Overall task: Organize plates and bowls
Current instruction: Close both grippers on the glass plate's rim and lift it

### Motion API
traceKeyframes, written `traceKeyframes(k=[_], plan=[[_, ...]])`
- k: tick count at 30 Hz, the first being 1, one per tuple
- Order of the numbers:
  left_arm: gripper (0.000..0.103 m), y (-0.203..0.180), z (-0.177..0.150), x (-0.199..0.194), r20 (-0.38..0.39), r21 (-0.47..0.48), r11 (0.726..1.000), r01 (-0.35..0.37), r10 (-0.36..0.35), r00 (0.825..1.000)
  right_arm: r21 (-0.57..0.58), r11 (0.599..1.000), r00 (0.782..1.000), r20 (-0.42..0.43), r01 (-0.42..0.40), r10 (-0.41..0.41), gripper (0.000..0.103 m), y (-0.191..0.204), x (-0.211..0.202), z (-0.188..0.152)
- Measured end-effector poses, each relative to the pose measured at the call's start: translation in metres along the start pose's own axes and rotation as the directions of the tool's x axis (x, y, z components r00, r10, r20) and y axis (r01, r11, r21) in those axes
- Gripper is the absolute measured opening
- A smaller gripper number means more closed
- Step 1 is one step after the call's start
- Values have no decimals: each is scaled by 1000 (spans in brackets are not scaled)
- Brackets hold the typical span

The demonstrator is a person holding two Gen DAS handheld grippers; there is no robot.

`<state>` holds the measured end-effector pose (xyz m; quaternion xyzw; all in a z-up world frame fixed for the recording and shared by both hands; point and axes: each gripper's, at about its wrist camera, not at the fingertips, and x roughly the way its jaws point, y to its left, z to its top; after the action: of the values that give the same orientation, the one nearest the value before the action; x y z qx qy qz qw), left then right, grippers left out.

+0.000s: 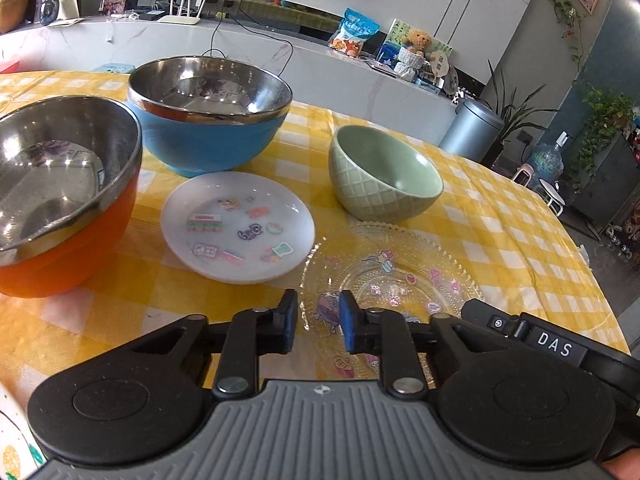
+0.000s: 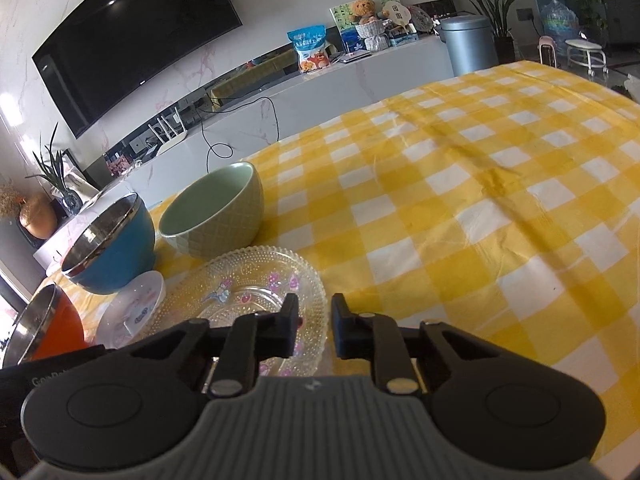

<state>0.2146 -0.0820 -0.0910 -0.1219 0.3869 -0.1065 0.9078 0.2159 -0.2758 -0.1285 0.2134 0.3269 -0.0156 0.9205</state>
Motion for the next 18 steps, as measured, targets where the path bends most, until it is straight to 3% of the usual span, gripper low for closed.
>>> traceKeyframes(k=[7,18], plan=[[15,-1,1,-5,-9,3,1000,-8,8,1000,18,1000,1000,1,7,-7,9,-2,-5,0],[14,9,-16,-46,-25,-4,1000,4,-4,1000,42,999,999,-42,-15,17,6,3,-44,-16]])
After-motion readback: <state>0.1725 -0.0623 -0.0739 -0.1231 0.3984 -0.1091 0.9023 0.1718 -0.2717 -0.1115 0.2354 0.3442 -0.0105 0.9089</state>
